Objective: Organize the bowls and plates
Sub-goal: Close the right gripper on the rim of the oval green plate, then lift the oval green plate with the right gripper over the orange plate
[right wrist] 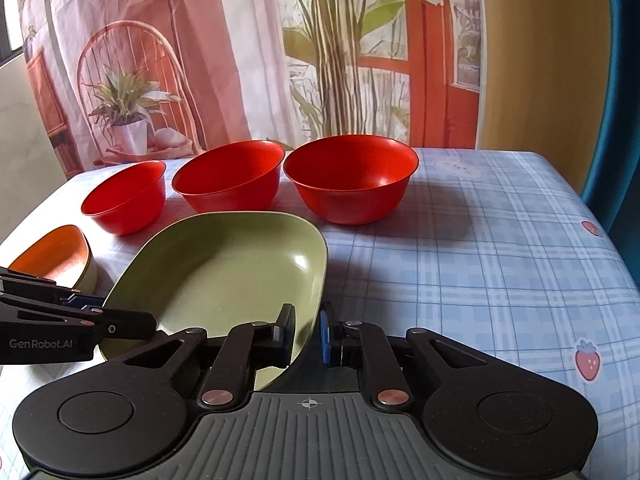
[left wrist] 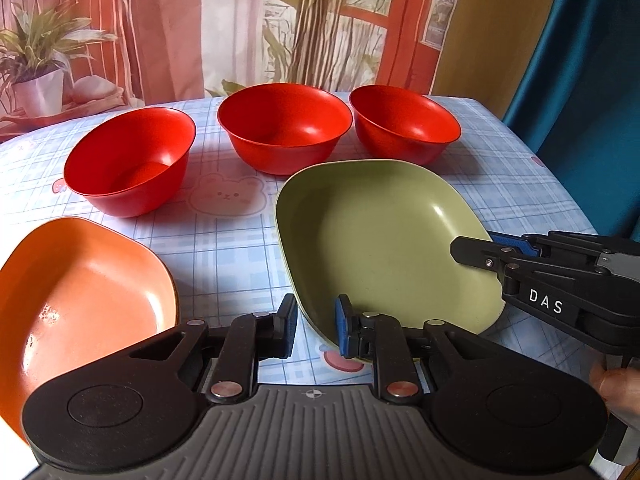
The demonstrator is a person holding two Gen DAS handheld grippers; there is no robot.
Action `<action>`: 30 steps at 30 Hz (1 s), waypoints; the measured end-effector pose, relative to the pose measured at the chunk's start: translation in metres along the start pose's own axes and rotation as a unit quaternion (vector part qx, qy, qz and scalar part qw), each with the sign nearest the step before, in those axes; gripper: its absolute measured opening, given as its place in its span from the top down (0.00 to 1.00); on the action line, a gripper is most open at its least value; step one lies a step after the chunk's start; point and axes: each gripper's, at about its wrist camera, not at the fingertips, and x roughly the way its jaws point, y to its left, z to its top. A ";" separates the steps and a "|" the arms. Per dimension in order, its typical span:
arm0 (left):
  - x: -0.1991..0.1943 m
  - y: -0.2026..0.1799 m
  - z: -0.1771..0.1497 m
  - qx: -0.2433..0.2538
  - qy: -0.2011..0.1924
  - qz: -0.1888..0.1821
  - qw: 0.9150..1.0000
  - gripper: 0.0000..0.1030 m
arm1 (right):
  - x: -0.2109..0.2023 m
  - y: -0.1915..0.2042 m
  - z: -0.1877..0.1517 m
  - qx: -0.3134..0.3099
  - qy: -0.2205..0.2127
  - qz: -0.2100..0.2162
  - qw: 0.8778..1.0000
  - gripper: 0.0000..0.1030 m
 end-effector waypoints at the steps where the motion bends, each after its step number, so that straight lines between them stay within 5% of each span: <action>1: -0.002 0.000 -0.001 0.000 -0.002 -0.001 1.000 0.79 | -0.002 0.001 0.000 -0.001 -0.002 -0.001 1.000 0.88; 30: -0.092 0.033 -0.006 -0.041 -0.091 0.030 0.995 0.78 | -0.030 0.072 0.036 -0.055 -0.046 0.042 0.997 0.88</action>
